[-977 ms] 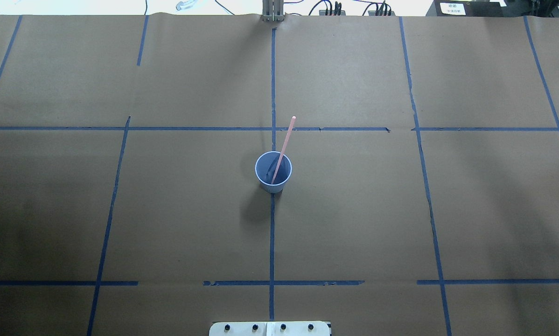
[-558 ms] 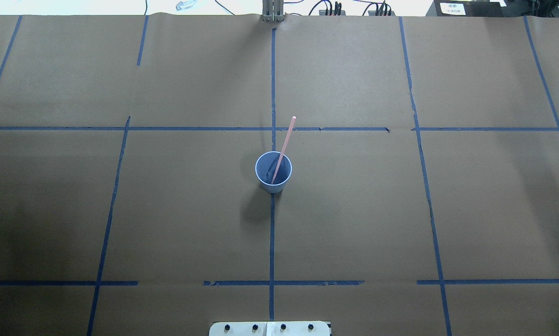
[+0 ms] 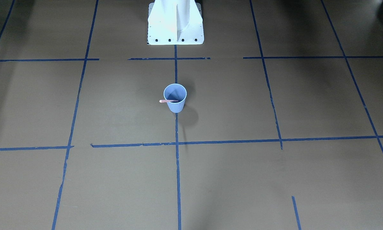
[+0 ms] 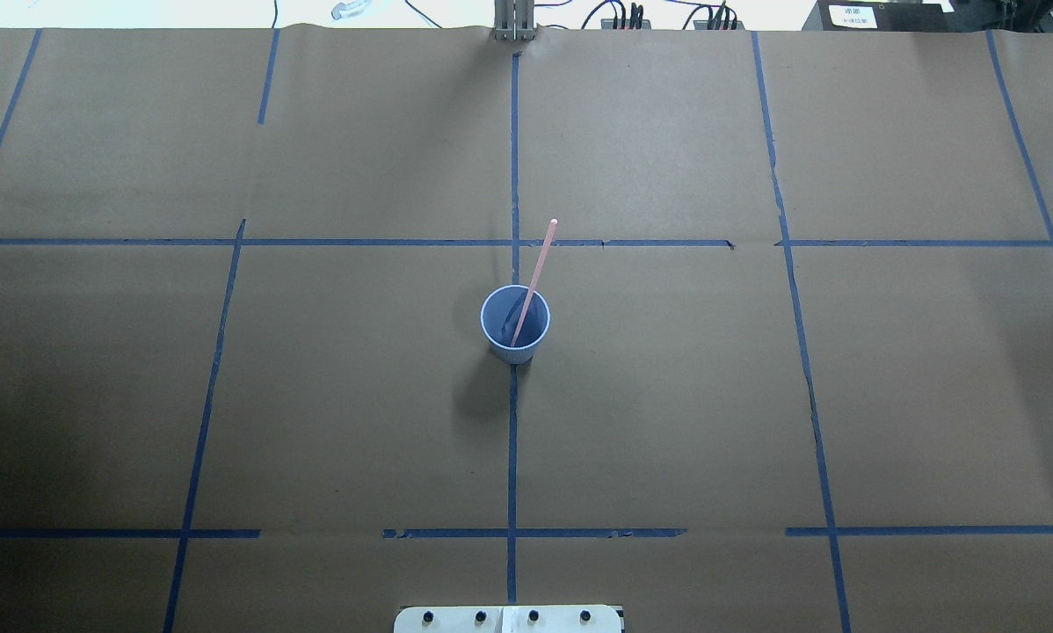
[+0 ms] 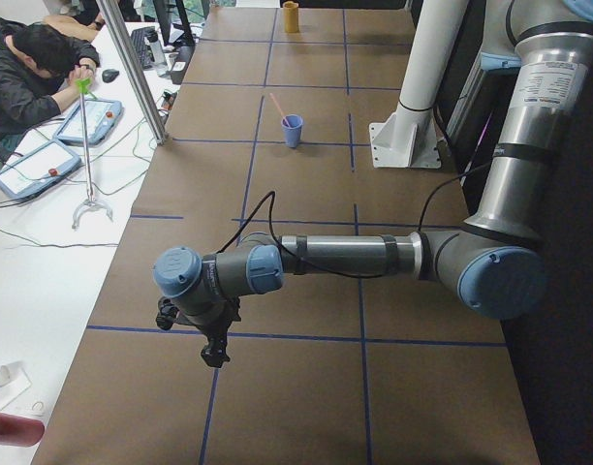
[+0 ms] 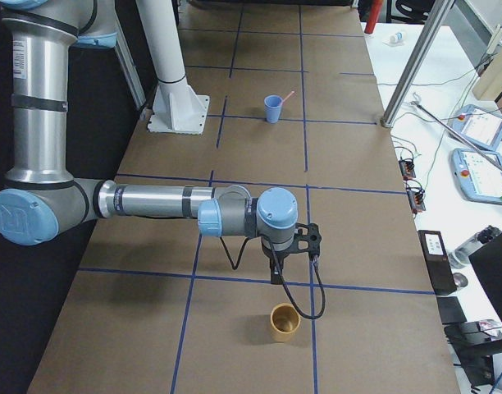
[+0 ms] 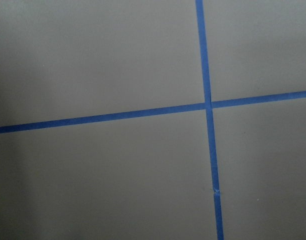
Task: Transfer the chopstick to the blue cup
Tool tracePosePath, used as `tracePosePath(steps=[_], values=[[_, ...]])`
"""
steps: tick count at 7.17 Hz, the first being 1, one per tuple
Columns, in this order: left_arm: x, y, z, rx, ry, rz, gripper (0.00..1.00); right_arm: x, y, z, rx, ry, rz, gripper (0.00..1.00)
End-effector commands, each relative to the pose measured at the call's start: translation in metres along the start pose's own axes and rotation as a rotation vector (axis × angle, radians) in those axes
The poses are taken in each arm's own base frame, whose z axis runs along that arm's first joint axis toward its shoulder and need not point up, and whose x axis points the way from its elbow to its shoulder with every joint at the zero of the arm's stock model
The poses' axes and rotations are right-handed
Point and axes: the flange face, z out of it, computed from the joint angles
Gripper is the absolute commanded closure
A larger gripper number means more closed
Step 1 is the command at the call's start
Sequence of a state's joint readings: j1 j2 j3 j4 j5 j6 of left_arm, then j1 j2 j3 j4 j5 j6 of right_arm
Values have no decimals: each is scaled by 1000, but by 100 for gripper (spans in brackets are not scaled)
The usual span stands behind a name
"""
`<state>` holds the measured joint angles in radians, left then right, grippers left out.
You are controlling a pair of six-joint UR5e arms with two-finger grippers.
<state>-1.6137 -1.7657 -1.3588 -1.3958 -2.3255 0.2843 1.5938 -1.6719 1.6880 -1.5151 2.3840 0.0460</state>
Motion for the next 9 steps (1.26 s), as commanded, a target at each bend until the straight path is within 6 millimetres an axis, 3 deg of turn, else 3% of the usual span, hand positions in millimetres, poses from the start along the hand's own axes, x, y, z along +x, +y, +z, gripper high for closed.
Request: tracePosePath(steps=[1, 3, 7, 9], values=[[-2, 3, 3, -3, 1, -4, 0, 6, 2, 5, -15, -1, 16, 0], [0, 2, 2, 0, 0, 2, 0, 6, 2, 5, -18, -4, 10, 0], [15, 52, 9, 43, 62, -72, 0, 7, 6, 6, -20, -5, 12, 0], [13, 53, 10, 45, 57, -67, 0, 8, 7, 6, -22, -3, 15, 0]])
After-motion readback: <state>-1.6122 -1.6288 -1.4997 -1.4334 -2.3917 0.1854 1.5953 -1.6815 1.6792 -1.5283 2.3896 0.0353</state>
